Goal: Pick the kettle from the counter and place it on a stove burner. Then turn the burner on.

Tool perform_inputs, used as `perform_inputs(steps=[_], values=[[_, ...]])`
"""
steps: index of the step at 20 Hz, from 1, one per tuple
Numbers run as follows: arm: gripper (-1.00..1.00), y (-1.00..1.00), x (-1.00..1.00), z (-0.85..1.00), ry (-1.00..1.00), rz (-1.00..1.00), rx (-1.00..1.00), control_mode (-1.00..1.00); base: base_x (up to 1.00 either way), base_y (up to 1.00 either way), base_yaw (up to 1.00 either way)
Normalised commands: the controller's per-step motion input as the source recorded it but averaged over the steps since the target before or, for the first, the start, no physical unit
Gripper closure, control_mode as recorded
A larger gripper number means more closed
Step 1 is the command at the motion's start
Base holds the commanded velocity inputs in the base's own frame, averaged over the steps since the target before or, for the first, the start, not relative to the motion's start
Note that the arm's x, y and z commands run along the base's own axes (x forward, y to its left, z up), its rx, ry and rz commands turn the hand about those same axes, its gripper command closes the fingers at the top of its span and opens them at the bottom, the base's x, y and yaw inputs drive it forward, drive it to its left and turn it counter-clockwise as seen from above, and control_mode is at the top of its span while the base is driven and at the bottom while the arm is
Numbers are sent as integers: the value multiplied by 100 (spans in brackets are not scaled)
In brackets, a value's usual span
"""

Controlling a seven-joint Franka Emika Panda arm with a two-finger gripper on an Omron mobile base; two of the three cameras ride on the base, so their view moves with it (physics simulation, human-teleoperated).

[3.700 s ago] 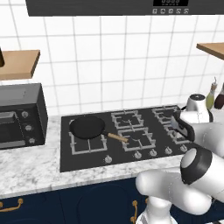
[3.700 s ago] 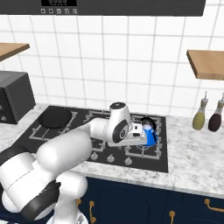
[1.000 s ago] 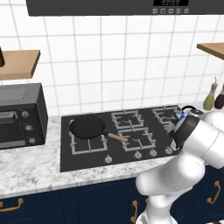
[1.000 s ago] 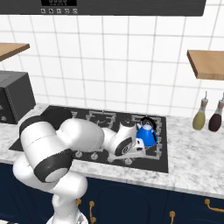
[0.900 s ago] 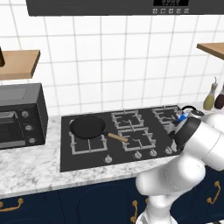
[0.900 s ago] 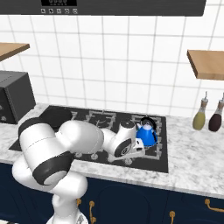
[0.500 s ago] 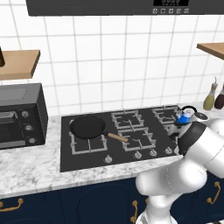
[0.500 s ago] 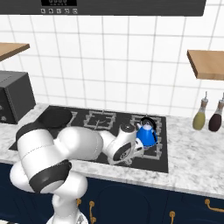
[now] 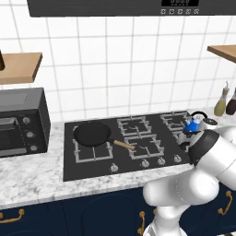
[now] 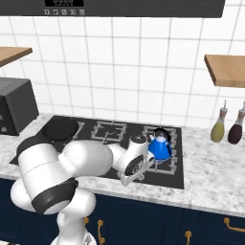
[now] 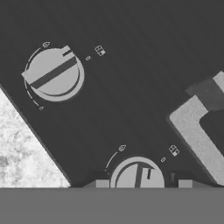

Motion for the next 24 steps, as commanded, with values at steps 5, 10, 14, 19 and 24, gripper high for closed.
perform_inputs(steps=[5, 10, 14, 19, 24], values=[[100, 17, 0, -1, 0, 31, -22, -100, 0, 0, 0], [100, 16, -19, 2, -7, 34, -20, -100, 0, 0, 0], [100, 0, 0, 0, 0, 0, 0, -100, 0, 0, 0], [100, 0, -1, 0, -1, 0, 0, -100, 0, 0, 0], [100, -4, -9, -34, -1, 75, 0, -100, 0, 0, 0]])
